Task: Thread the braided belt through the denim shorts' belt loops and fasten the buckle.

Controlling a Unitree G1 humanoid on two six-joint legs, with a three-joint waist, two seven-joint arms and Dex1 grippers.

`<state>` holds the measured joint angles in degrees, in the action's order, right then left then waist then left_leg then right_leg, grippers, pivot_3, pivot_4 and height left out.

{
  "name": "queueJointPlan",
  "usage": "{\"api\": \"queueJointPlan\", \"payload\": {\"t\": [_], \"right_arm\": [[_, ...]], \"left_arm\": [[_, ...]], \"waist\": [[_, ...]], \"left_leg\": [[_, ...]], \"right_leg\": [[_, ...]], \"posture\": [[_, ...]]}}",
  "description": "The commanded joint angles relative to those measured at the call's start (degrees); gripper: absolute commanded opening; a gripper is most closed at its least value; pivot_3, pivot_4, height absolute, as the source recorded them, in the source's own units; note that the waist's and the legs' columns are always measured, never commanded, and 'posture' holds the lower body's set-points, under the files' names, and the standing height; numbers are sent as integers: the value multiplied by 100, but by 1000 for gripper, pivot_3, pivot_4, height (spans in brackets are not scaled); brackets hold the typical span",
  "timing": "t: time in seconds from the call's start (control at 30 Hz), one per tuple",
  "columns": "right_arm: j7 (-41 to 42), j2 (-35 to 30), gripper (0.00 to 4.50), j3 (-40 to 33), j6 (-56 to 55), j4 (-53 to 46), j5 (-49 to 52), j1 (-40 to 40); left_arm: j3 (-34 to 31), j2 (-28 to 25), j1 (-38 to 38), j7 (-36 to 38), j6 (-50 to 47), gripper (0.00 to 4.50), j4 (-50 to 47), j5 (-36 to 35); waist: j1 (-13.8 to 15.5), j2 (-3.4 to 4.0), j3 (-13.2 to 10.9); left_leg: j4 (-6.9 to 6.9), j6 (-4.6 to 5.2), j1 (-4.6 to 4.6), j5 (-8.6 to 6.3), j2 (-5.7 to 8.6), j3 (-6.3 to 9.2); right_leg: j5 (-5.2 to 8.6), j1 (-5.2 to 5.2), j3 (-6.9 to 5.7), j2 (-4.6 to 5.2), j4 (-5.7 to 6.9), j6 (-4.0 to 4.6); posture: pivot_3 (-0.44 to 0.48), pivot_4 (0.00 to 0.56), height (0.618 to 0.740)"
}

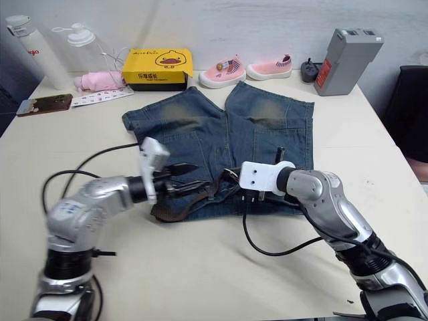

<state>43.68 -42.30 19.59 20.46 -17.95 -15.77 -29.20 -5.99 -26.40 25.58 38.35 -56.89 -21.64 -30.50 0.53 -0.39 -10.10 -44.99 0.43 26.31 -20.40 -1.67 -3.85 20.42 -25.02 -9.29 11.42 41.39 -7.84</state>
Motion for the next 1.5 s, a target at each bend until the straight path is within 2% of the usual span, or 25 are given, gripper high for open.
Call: {"api": "queueJointPlan", "payload": {"t": [0.03, 0.07, 0.23, 0.37, 0.47, 0.6, 0.73, 0.9, 1.17, 1.3, 1.47, 1.5], "right_arm": [[-193, 58, 0, -293, 5, -199, -131, 35], [-220, 72, 0, -306, -15, -214, -124, 57], [-324, 128, 0, -559, -69, -363, -4, 221], [-342, 97, 0, -956, -239, -549, 215, 424], [-366, -20, 0, -1624, -425, -662, 529, 609], [-512, -203, 0, -2416, -527, -484, 720, 680], [-643, -361, 0, -2882, -629, -211, 780, 677], [-603, -271, 0, -2847, -801, -336, 958, 656], [-436, -92, 0, -1928, -831, -747, 795, 514], [-495, 194, 0, -1440, -626, -815, 626, 281], [-511, 326, 0, -1063, -463, -720, 313, 221], [-503, 316, 0, -999, -468, -699, 241, 215]], "left_arm": [[-748, -382, 136, 525, 191, 3350, 671, -532], [-657, -557, 131, 639, 456, 3107, 939, -323], [381, -1146, 161, 1084, 1692, 1134, 1999, 729], [938, -1298, 148, 1324, 2462, 1134, 2540, 1337], [1246, -1338, 86, 1429, 2992, 1134, 2870, 1741], [1335, -1309, 33, 1518, 3353, 1134, 3086, 1938], [1329, -1266, 48, 1535, 3482, 1134, 3193, 1974], [1322, -1229, 85, 1524, 3570, 1134, 3256, 1991], [1061, -1092, 254, 1294, 3823, 1134, 3247, 1918], [828, -1111, 392, 1433, 3660, 2269, 2783, 1585], [366, -794, 900, 1384, 2572, 4391, 1680, 403], [335, -650, 1030, 1251, 2428, 4391, 1513, 266]], "waist": [[-1, 0, 0], [8, 0, 0], [-30, 0, 0], [-44, -3, -2], [-42, -2, -1], [-37, -1, 0], [-39, 0, 0], [-39, 2, 1], [-36, 3, 2], [-57, 0, 0], [-47, -3, -1], [-39, -3, -2]], "left_leg": [[0, 0, 1, 0, 0, 2], [0, 0, -1, 0, 1, 4], [2, 0, 1, 0, 14, -4], [1, 1, 17, -1, 15, -9], [2, 0, 16, -1, 14, -13], [-2, 1, 7, 0, 13, -17], [-2, 1, -3, 0, 12, -16], [-3, 4, -3, 1, 11, -16], [-6, 6, -2, 3, 9, -13], [-8, 7, 5, 3, 8, -12], [-8, 6, 38, 4, 4, -7], [-8, 6, 41, 4, 4, -6]], "right_leg": [[0, 1, -2, 1, 1, 0], [0, 5, -2, 6, 2, 0], [0, 2, -2, 0, 9, 0], [0, -14, -1, 0, 11, 0], [0, -16, -1, 0, 13, 0], [0, -11, 5, 4, 22, -1], [0, -10, 12, 5, 30, 0], [0, -12, 15, 9, 37, 0], [0, -11, 14, 11, 40, 0], [0, -18, 13, 12, 44, 0], [0, -40, 5, 11, 38, 0], [0, -40, 3, 11, 36, 0]], "posture": [[0, 150, 658], [0, 150, 658], [0, 150, 658], [0, 150, 658], [0, 150, 658], [0, 150, 658], [0, 150, 658], [0, 150, 658], [0, 150, 658], [0, 150, 658], [0, 150, 658], [0, 150, 658]]}}
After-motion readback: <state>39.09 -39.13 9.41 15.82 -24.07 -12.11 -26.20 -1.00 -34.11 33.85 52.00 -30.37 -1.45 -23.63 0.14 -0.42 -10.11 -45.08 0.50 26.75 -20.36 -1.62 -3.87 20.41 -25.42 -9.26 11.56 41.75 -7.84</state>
